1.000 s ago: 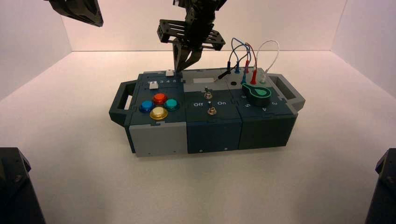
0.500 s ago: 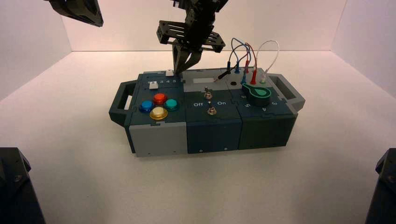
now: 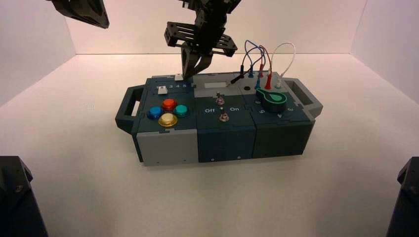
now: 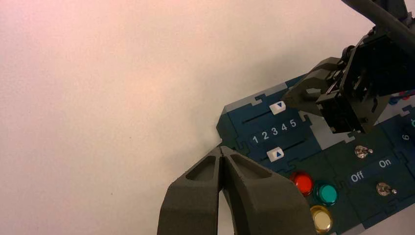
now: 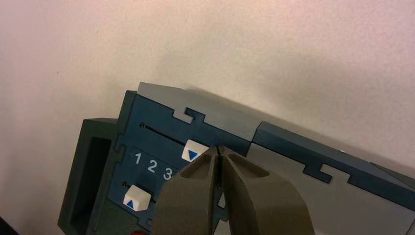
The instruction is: Move the top slider to position 2.
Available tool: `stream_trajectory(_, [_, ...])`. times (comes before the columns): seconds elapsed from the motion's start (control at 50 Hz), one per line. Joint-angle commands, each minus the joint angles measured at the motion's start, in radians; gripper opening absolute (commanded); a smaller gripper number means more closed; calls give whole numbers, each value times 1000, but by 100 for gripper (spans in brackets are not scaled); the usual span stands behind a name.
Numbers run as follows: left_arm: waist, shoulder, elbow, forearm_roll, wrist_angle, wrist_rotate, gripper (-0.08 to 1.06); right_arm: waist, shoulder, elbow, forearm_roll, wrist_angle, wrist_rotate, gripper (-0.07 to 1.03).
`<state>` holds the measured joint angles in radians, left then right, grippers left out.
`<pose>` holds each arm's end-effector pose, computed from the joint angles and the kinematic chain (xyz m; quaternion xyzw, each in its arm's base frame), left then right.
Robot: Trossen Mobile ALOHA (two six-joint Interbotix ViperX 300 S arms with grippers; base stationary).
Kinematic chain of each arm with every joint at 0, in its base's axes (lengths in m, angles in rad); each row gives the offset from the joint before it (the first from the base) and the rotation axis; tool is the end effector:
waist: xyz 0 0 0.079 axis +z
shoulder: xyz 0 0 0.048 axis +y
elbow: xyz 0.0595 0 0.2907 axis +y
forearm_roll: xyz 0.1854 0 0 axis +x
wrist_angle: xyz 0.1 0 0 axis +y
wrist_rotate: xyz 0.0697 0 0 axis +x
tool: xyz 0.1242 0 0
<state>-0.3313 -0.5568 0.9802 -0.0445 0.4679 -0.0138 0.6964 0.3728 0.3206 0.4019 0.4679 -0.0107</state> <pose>0.2625 -0.0944 0.1372 0.0430 0.4297 -0.1463 0.8900 0.3328 0.3229 0.0211 -0.0011 0.5716 0.2615 0.7778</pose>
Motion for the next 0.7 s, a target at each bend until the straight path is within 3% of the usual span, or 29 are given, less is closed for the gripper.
stream_trajectory(0.02, [-2,-11,-34,2,-3,3,-3,28,-18,-8,9,5,2,-2])
stream_trajectory(0.7, [-2,-9,-34,3,-2,3,-3,44,-9,-23,17,5,2,-2])
